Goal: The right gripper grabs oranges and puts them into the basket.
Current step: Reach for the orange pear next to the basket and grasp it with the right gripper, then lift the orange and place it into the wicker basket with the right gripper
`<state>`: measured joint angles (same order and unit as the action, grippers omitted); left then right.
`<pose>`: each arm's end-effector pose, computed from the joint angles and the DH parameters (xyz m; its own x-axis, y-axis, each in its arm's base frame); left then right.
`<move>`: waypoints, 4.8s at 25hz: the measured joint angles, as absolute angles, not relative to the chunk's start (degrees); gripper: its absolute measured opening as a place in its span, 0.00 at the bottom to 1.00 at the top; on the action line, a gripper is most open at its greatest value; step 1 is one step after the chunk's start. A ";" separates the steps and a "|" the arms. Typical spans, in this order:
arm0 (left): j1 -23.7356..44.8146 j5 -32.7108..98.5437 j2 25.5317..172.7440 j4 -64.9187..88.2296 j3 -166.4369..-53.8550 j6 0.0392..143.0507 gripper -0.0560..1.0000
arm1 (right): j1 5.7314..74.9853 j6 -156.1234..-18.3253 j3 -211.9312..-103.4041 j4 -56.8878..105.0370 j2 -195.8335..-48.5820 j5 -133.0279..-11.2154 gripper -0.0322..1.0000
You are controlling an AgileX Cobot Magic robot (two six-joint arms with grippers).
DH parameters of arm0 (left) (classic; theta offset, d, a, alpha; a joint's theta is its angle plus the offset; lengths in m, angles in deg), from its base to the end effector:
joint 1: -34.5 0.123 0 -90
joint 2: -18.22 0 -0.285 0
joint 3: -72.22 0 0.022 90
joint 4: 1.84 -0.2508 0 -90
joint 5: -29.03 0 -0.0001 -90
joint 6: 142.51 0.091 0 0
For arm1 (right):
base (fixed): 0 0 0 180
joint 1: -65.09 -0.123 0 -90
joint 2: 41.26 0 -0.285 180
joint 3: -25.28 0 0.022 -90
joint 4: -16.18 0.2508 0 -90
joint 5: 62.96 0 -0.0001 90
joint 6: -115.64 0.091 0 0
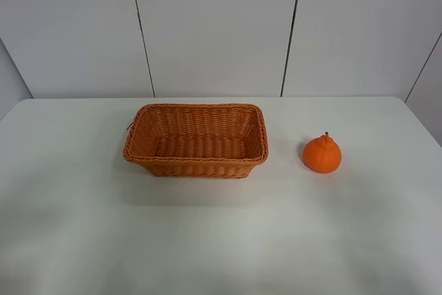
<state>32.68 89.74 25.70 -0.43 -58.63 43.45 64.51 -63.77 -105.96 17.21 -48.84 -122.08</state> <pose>-0.0045 -0.0018 0.2746 -0.4523 0.1062 -0.8855 0.0927 0.9931 0.0718 -0.0039 0.0014 0.2787 -0.4302 0.0152 -0.9026 -0.0157 0.9996 0.0243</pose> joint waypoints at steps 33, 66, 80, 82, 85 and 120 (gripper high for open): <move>32.68 89.74 25.70 -0.43 -58.63 43.45 0.89 | 64.51 -66.52 -150.31 17.70 -130.81 -123.24 0.70; 32.68 89.74 25.70 -0.43 -58.63 43.45 0.89 | 58.42 -67.22 -169.01 19.83 -177.17 -118.92 0.70; 32.68 89.74 25.70 -0.43 -58.63 43.45 0.89 | 58.42 -67.39 -171.75 19.79 -176.08 -123.05 0.16; 32.68 89.74 25.70 -0.43 -58.63 43.45 0.89 | 58.42 -67.39 -174.39 19.79 -175.00 -125.68 0.16; 32.68 89.74 25.70 -0.43 -58.63 43.45 0.89 | 58.42 -67.33 -180.06 19.79 -171.93 -130.45 0.16; 32.68 89.74 25.70 -0.43 -58.63 43.45 0.89 | 28.43 -64.36 -197.64 14.88 -183.84 -117.46 0.16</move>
